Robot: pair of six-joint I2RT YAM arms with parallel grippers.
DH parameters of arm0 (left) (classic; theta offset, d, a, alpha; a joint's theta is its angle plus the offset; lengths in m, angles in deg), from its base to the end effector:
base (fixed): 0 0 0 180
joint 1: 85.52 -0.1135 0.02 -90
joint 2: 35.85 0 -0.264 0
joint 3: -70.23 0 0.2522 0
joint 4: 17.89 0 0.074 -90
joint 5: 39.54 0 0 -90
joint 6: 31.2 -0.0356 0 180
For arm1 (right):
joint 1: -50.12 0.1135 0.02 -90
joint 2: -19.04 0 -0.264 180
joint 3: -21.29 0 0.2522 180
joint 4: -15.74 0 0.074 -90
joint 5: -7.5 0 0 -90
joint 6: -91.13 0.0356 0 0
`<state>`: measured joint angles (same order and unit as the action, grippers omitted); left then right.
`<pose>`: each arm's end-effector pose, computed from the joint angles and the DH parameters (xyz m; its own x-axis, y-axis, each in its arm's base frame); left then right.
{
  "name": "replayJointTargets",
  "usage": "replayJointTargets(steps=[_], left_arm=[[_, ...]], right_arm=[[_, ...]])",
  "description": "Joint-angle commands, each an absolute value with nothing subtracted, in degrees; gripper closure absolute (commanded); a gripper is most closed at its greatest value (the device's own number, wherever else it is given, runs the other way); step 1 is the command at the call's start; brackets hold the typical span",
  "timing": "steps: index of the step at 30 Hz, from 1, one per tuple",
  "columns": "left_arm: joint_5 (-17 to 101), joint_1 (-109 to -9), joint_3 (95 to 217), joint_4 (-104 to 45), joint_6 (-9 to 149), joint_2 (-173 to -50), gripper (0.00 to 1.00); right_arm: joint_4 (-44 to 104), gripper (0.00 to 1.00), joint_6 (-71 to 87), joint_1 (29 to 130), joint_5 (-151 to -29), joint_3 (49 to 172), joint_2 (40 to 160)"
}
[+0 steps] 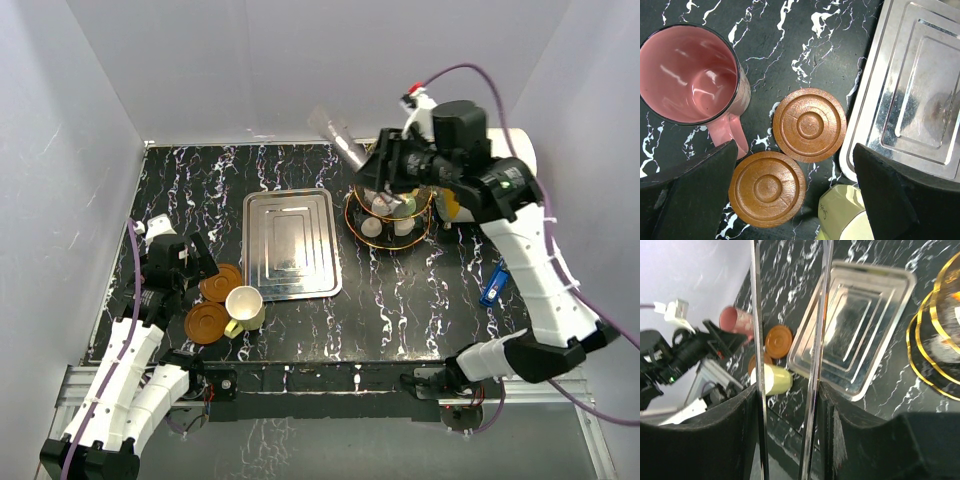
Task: Serve the afternoon tea
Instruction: Place the clamp on the tray.
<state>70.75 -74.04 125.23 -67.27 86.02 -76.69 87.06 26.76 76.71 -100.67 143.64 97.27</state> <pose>0.1519 -0.0183 0.2859 -0.4610 -0.3442 -0.8179 -0.3394 0.9200 -0.1958 0.2124 0.1187 0.4982 -0.6598 0.1294 -0.7402 -0.4302 0.7426 0.5132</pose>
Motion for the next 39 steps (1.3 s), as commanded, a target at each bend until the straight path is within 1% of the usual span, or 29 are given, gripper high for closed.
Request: replayJointTargets(steps=[1,4,7,12,16,18,20,26,28,33,35,37,39], left_arm=[[71.3,-73.8,125.5,-67.3,86.0,-76.4,0.01],[71.5,-73.8,125.5,-67.4,86.0,-76.1,0.01],[71.8,-73.7,125.5,-67.6,86.1,-76.0,0.01],[72.2,-73.8,125.6,-67.7,86.3,-75.3,0.01],[72.4,-73.8,125.5,-67.8,86.4,-75.1,0.01],[72.4,-73.8,125.5,-67.7,86.4,-75.1,0.01],[72.3,-73.8,125.5,-67.7,86.4,-75.3,0.01],[72.4,-73.8,125.5,-67.8,86.4,-75.1,0.01],[72.5,-73.8,125.5,-67.8,86.5,-74.9,0.01],[72.0,-73.7,125.5,-67.6,86.3,-75.7,0.01],[72.0,-73.7,125.6,-67.7,86.3,-75.9,0.01],[72.4,-73.8,125.6,-67.8,86.4,-75.9,0.01],[72.3,-73.8,125.6,-67.7,86.4,-75.9,0.01]], right_arm=[[88.2,0.57,24.9,87.4,-94.6,144.5,102.6],[96.7,0.58,24.3,96.4,-82.0,148.3,111.4],[101.6,0.60,24.8,101.7,-74.3,149.0,119.2],[100.4,0.60,25.8,104.3,-71.2,146.2,124.0],[100.2,0.60,26.9,104.9,-65.5,143.8,124.8],[96.9,0.59,28.5,104.8,-62.2,140.8,124.6],[89.7,0.59,28.9,104.8,-63.6,137.1,124.5],[74.1,0.59,35.3,104.8,-64.7,133.6,127.3],[71.6,0.59,37.3,104.8,-64.5,133.0,127.9],[62.3,0.59,38.9,104.7,-63.0,126.5,127.8],[61.0,0.58,38.4,104.6,-65.1,126.3,129.1],[60.6,0.58,36.6,104.4,-71.0,127.7,131.2],[63.1,0.58,36.6,104.3,-71.8,130.5,133.8]])
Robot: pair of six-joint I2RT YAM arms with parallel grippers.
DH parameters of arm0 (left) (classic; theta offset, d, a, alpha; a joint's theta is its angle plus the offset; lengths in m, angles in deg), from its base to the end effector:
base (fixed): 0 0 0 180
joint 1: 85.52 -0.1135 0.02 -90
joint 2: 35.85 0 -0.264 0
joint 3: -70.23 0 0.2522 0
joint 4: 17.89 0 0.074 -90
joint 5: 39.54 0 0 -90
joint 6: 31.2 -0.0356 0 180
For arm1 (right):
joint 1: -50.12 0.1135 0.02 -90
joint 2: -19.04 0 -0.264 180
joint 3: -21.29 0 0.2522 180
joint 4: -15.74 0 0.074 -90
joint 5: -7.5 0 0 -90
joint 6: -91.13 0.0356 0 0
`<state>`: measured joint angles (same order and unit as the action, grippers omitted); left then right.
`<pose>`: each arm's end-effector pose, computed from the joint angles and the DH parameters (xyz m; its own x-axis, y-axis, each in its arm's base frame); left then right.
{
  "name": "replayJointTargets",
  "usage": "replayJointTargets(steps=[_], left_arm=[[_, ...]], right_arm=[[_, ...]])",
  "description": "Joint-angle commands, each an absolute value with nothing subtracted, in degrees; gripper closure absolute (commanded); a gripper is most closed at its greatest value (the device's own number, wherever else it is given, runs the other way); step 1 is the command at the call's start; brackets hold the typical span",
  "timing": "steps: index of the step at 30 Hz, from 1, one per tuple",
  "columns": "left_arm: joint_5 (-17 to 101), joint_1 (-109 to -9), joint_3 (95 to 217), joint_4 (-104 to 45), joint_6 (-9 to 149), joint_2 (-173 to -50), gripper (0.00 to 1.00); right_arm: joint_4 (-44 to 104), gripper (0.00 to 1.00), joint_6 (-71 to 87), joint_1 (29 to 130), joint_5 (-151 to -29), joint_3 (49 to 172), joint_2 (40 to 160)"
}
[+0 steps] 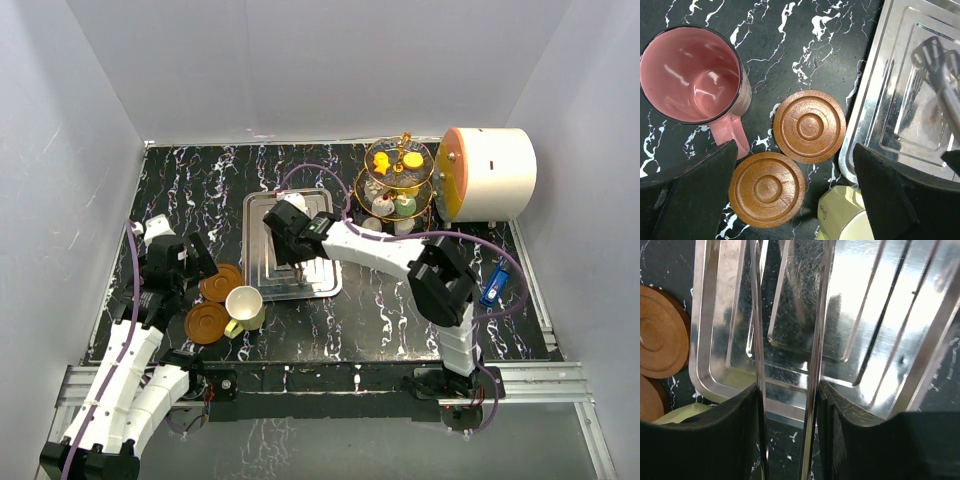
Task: Serve the afternoon tea
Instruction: Place the clamp on the tray.
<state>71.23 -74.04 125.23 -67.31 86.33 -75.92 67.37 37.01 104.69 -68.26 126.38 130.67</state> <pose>0.1496 -0.0175 0.2877 -0.4457 -0.3505 -0.8237 -0.3455 0.9162 -0.2029 0.2536 0.3413 0.2380 -0.8179 -0.1696 -0.5498 -0.2903 0.9467 0.1398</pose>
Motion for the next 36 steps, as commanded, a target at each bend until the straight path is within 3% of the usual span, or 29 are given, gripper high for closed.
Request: replayJointTargets(steps=[1,6,21,30,36], left_arm=[[72.3,-73.8,125.6,-67.7,86.4,-76.0,0.01],[71.8,-73.8,125.6,-67.6,86.1,-76.5,0.01],[72.0,-73.8,125.6,-67.6,86.3,-76.3,0.01],[72.1,-73.8,125.6,-67.7,86.3,-76.0,0.01],[72.0,-73.7,125.6,-67.5,86.3,-76.2,0.01]], right_arm=[[64.0,0.58,36.6,104.3,-71.3,131.8,134.9],[66.6,0.56,36.2,104.2,-65.0,134.1,138.7],[70.1,0.51,35.2,103.0,-66.2,135.9,144.0],[71.1,0.38,33.8,102.4,-69.2,136.9,140.0],[71.6,0.29,34.1,102.2,-68.8,132.4,131.1]])
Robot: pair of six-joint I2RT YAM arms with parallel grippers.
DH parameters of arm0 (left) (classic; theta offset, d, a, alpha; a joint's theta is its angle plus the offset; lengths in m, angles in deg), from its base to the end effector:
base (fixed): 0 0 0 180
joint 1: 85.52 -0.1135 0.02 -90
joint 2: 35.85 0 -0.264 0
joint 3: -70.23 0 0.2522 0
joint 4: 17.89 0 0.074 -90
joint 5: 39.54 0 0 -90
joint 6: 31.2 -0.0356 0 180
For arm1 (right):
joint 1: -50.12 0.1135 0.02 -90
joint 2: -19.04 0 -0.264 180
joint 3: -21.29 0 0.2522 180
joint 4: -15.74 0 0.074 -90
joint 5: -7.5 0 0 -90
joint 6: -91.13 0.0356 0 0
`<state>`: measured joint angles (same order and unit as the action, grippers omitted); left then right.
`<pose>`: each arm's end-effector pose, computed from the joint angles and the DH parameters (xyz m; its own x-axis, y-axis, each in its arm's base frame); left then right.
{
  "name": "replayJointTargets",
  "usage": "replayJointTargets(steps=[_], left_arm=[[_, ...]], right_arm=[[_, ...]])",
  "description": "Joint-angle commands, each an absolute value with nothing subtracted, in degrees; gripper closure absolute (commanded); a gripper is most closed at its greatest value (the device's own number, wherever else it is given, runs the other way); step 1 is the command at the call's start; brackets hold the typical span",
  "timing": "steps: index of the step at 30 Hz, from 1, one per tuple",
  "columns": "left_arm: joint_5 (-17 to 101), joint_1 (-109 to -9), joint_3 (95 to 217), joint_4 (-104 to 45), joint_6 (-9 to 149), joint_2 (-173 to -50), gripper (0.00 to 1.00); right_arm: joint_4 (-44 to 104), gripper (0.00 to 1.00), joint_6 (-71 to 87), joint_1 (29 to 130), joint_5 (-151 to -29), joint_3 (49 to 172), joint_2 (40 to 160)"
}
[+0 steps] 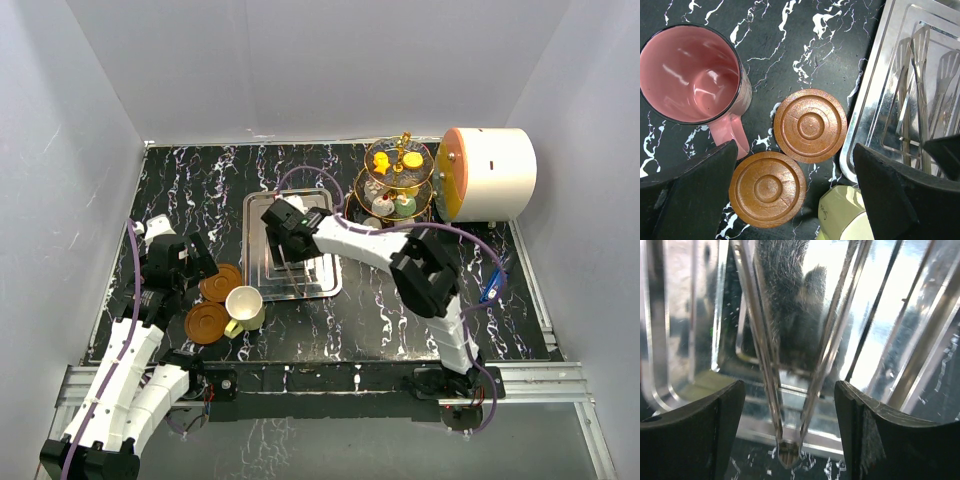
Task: Serve the afternoon tea
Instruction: Place the clamp on the tray, then move the tray at the center of the board.
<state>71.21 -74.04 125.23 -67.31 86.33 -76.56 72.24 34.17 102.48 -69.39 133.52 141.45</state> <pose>0.1515 -0.0179 0.2862 -0.4548 -0.3487 -0.8195 -0.3474 0.9167 -0.1972 0.2829 0.3536 0.1920 -0.8607 -0.2465 -0.4454 -0.2948 0.9547 0.0412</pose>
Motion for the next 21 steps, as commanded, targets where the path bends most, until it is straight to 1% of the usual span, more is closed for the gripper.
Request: replayJointTargets(steps=[1,5,9,12,15,18,21], left_arm=[[72.0,-73.8,125.6,-67.5,86.3,-76.2,0.01],[71.9,-73.8,125.5,-67.4,86.2,-76.1,0.01],[71.8,-73.8,125.5,-67.5,86.1,-76.1,0.01],[71.8,-73.8,125.5,-67.4,86.1,-76.0,0.01],[71.8,-73.8,125.5,-67.3,86.1,-76.0,0.01],[71.7,-73.8,125.5,-67.3,86.0,-76.2,0.01],[71.7,-73.7,125.5,-67.4,86.0,-76.3,0.01]], right_arm=[[71.3,0.29,34.4,102.2,-68.8,130.7,129.2],[68.7,0.26,37.5,102.1,-72.0,120.8,121.3],[61.5,0.21,41.8,102.1,-76.8,109.7,112.1],[54.8,0.03,44.1,102.1,-82.2,101.7,108.1],[49.1,0.02,46.2,102.1,-88.5,96.7,106.8],[45.1,0.02,48.0,102.1,-92.2,94.0,107.8],[41.3,0.02,51.0,102.5,-91.9,91.7,109.0]])
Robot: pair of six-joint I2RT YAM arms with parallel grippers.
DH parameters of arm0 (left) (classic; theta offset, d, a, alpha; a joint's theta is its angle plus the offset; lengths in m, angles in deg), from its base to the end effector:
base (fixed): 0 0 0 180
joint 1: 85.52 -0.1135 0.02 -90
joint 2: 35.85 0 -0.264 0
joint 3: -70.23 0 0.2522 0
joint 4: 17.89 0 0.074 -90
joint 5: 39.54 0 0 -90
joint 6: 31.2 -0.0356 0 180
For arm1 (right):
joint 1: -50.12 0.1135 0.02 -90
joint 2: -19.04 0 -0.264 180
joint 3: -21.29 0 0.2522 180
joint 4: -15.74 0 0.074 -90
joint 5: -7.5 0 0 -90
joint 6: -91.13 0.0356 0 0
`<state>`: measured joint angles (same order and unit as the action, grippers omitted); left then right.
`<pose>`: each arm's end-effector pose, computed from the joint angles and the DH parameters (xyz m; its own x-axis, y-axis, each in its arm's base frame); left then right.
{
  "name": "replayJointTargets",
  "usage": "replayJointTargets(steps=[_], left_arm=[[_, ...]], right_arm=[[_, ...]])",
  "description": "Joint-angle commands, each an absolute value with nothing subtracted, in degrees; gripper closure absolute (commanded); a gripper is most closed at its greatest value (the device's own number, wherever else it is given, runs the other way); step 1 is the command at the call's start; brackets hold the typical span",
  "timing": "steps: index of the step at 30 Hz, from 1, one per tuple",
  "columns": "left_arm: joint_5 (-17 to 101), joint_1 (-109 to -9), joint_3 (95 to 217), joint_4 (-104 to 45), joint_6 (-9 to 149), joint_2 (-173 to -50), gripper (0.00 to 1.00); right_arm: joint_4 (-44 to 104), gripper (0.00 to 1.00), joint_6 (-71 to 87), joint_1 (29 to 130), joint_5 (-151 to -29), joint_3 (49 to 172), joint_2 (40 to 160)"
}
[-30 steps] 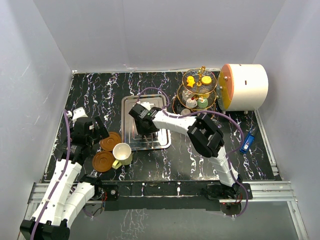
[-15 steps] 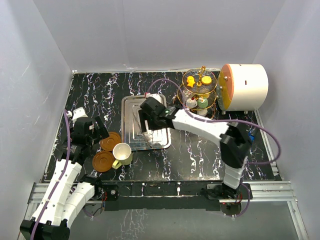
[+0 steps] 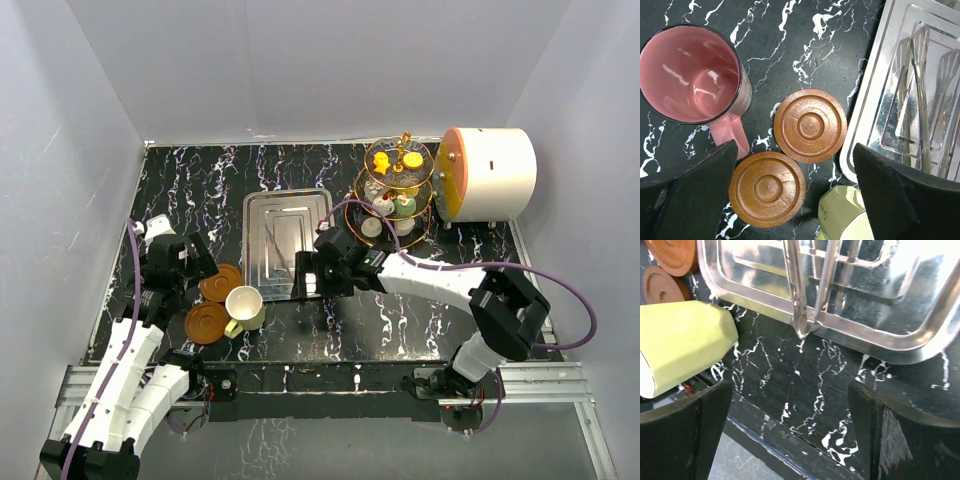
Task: Serve the afternoon tea
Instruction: Move the tray at the center of the board.
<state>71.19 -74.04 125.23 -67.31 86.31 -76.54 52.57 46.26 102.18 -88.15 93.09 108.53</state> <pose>0.1514 -0.0179 0.2862 -0.4548 -0.3484 -0.8196 -0.3469 0.9169 -0.1973 0.1949 0.2557 0.2117 -0.9343 -0.0514 -0.3527 -0.2236 0.8550 0.4679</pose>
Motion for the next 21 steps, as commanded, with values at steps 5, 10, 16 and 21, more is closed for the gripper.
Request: replayJointTargets(steps=[5,10,16,21], left_arm=[[71.7,-73.8,125.5,-67.4,86.1,-76.2,0.01],[72.1,-73.8,125.6,-67.7,86.3,-76.3,0.01],[72.5,-73.8,125.6,-67.8,86.5,-76.0,0.01],[72.7,-73.7,125.7,-68.0,86.6,-76.2,0.01]], right_arm=[[34.3,0.02,54.6,104.8,-93.2,88.8,111.5],[32.4,0.02,57.2,108.4,-89.2,91.2,116.0],[31.2,0.02,62.2,108.6,-79.1,92.8,121.8],[33.8,0.02,61.4,105.8,-78.5,100.9,128.4]])
